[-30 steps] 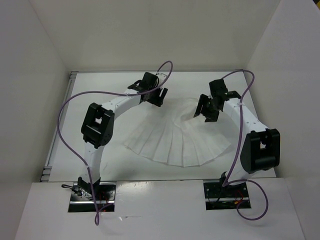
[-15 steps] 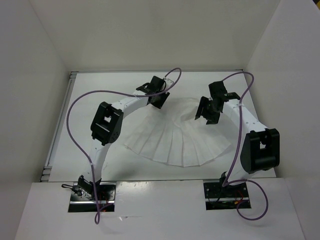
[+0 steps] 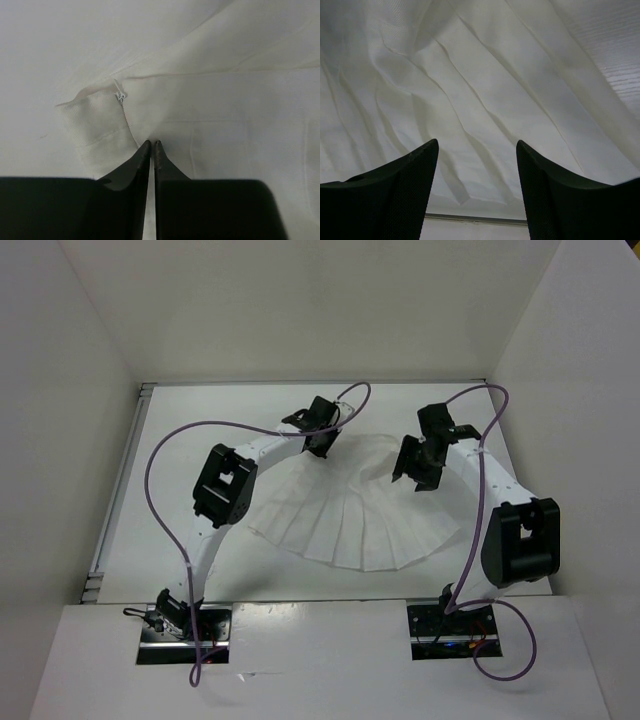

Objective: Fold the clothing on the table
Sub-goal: Flatten the skirt out

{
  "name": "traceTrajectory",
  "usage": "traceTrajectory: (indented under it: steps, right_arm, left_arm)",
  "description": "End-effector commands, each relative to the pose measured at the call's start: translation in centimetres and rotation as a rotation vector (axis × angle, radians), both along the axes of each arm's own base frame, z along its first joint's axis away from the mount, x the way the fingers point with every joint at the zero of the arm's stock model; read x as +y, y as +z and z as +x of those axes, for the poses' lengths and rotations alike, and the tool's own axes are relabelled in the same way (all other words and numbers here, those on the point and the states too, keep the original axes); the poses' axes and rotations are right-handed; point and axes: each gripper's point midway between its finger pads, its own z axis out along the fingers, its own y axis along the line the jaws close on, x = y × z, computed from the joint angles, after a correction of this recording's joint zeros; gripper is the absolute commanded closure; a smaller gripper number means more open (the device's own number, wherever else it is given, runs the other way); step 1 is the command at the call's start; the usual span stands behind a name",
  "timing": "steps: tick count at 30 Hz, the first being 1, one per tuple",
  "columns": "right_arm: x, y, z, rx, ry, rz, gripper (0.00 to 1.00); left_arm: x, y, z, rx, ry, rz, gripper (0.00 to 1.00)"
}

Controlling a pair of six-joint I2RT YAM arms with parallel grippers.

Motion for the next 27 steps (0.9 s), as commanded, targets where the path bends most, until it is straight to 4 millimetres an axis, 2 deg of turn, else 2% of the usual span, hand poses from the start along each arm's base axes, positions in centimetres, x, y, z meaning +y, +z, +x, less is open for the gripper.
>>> traceTrajectory:
  steps: [1,2,3,4,5,6,8,9,11,12,13,14,15,18,19,20,22,23,24,27]
  right_arm:
    - [-0.5,1.5,-0.7,-0.032,0.002,-0.019,0.31]
    - [-0.5,1.5,-0.7,-0.032,0.002,-0.019,0.31]
    - [-0.5,1.5,-0.7,-0.032,0.002,-0.019,0.31]
    - [-0.5,1.2,-0.9,-0.023,0.002,-0.021,0.31]
    - [-0.5,1.2,-0.7,-0.032,0.002,-0.019,0.31]
    - [-0.5,0.8,-1.0,-0.02,0.002,-0.021,0.31]
    - [0.2,0.7,-1.2,-0.014,0.01,0.018,0.31]
    - [0.4,0.4,-1.2,-0.014,0.014,0.027,0.31]
    - [0.8,0.3,-1.0,-0.021,0.014,0.054,0.31]
    - [0.8,-0.2,-1.0,-0.014,0.013,0.053,0.31]
    - [0.9,-0.2,-1.0,-0.012,0.005,0.056,0.31]
    - [1.0,-0.6,-1.1,0.004,0.008,0.062,0.31]
    - [1.0,-1.0,-1.4,0.015,0.008,0.06,0.31]
    - [1.0,-1.9,-2.0,0.042,0.013,0.047,0.31]
    - [1.1,-1.8,-1.8,0.035,0.005,0.052,0.31]
    - [1.0,-2.1,-2.0,0.044,0.004,0.05,0.31]
    - [0.8,-1.8,-1.9,0.031,0.0,0.042,0.31]
    - [0.7,-1.8,-1.7,0.022,-0.012,0.038,0.31]
    - [0.7,-1.8,-1.7,0.022,-0.012,0.038,0.31]
    - [0.9,-1.3,-1.0,0.007,-0.012,0.04,0.31]
  left_arm:
    - [0.7,-2.6,-0.6,0.06,0.016,0.039,0.92]
    - [0.4,-2.4,-0.9,0.078,0.002,0.028,0.99]
    - [-0.3,-0.2,-0.6,0.055,0.004,-0.017,1.0]
    - [-0.7,1.0,-0.6,0.048,-0.002,-0.048,1.0]
    - [-1.6,1.6,-1.7,0.069,-0.027,-0.08,1.0]
    - [-1.9,4.2,-1.9,0.042,-0.042,-0.115,1.0]
    - [-2.8,6.3,-2.9,0.036,-0.074,-0.161,1.0]
    - [-3.2,8.6,-3.6,0.026,-0.094,-0.208,1.0]
    - [-3.8,9.3,-5.4,0.057,-0.108,-0.246,1.0]
    - [-4.2,10.9,-6.4,0.07,-0.117,-0.3,1.0]
    - [-4.5,11.5,-6.9,0.076,-0.124,-0.331,1.0]
    - [-4.3,10.8,-8.2,0.119,-0.13,-0.342,1.0]
    - [-4.7,12.7,-9.3,0.123,-0.164,-0.399,1.0]
    - [-4.8,14.3,-12.9,0.186,-0.188,-0.505,1.0]
    - [-5.3,15.4,-14.2,0.213,-0.225,-0.569,1.0]
    - [-5.1,17.3,-15.2,0.195,-0.242,-0.607,1.0]
    - [-4.5,16.9,-16.5,0.213,-0.225,-0.618,1.0]
    - [-4.1,17.9,-16.8,0.195,-0.213,-0.629,1.0]
    - [-3.7,17.9,-16.9,0.185,-0.203,-0.623,1.0]
    - [-1.6,19.1,-14.6,0.12,-0.121,-0.663,1.0]
